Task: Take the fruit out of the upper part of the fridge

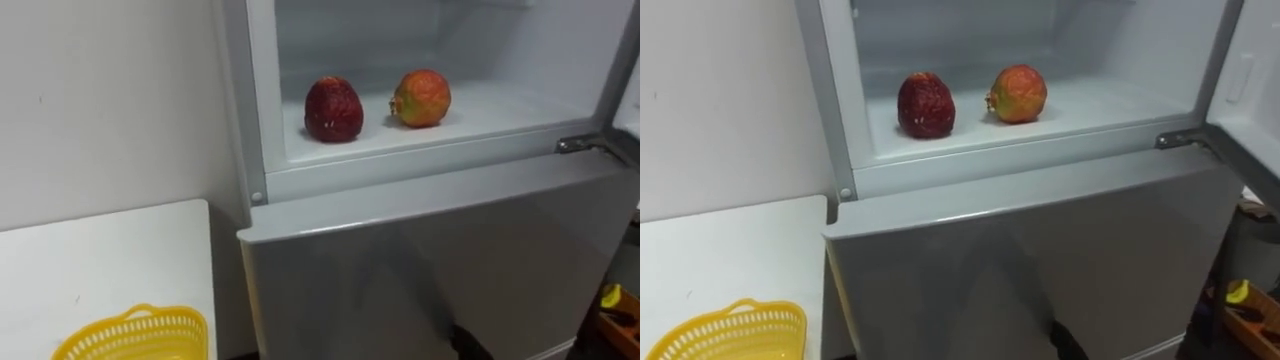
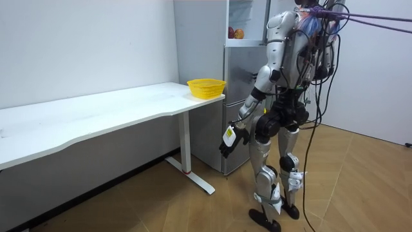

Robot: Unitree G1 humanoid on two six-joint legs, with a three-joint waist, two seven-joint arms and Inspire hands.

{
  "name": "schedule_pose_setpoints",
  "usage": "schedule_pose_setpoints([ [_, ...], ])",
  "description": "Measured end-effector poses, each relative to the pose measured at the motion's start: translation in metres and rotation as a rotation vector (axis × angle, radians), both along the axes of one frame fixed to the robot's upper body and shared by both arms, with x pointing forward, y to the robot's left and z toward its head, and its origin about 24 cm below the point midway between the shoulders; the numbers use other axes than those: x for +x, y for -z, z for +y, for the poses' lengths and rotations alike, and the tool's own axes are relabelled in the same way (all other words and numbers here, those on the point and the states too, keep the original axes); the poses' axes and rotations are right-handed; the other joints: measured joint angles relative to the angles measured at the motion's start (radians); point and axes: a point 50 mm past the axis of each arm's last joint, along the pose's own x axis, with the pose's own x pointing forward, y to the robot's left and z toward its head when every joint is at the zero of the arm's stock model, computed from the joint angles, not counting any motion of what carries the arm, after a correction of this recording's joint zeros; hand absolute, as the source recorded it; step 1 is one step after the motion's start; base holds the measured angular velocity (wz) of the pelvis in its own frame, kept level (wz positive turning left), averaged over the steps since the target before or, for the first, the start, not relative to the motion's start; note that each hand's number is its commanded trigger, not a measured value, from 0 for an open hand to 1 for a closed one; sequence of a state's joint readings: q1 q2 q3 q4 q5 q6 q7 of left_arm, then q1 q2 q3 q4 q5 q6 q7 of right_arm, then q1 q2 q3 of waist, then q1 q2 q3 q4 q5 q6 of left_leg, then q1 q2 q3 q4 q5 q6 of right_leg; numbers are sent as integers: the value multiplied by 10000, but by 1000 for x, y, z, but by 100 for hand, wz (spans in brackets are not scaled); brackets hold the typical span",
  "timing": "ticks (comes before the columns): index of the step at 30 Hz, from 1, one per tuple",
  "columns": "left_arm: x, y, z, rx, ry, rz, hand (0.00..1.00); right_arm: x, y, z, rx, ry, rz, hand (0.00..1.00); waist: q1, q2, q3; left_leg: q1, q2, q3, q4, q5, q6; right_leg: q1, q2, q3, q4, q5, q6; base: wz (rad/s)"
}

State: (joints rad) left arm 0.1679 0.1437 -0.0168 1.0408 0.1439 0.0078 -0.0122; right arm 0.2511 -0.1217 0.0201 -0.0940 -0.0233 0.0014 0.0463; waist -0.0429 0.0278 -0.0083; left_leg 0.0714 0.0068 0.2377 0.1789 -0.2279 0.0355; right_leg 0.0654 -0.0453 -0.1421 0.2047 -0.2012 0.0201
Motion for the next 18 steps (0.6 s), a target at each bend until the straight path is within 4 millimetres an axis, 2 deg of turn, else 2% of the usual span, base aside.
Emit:
schedule_pose_setpoints([
  [5,1,0,-2,-38,198,-119,0,4,-24,4,-58,-215,-1030,0,-36,71,16,-78,18,50,-64,33,-2,-127,20,33,23,24,-29,-3],
  [12,1,-1,-1,-52,354,-329,0,5,-49,5,-600,-502,-2020,0,-11,26,51,-21,25,120,-105,82,-26,-149,55,105,18,41,-48,-4],
  [18,-2,-3,9,142,354,-315,0,4,-77,5,-1278,-539,-3217,0,-19,-215,160,-69,71,68,-121,87,-41,-180,76,13,19,51,-65,0],
])
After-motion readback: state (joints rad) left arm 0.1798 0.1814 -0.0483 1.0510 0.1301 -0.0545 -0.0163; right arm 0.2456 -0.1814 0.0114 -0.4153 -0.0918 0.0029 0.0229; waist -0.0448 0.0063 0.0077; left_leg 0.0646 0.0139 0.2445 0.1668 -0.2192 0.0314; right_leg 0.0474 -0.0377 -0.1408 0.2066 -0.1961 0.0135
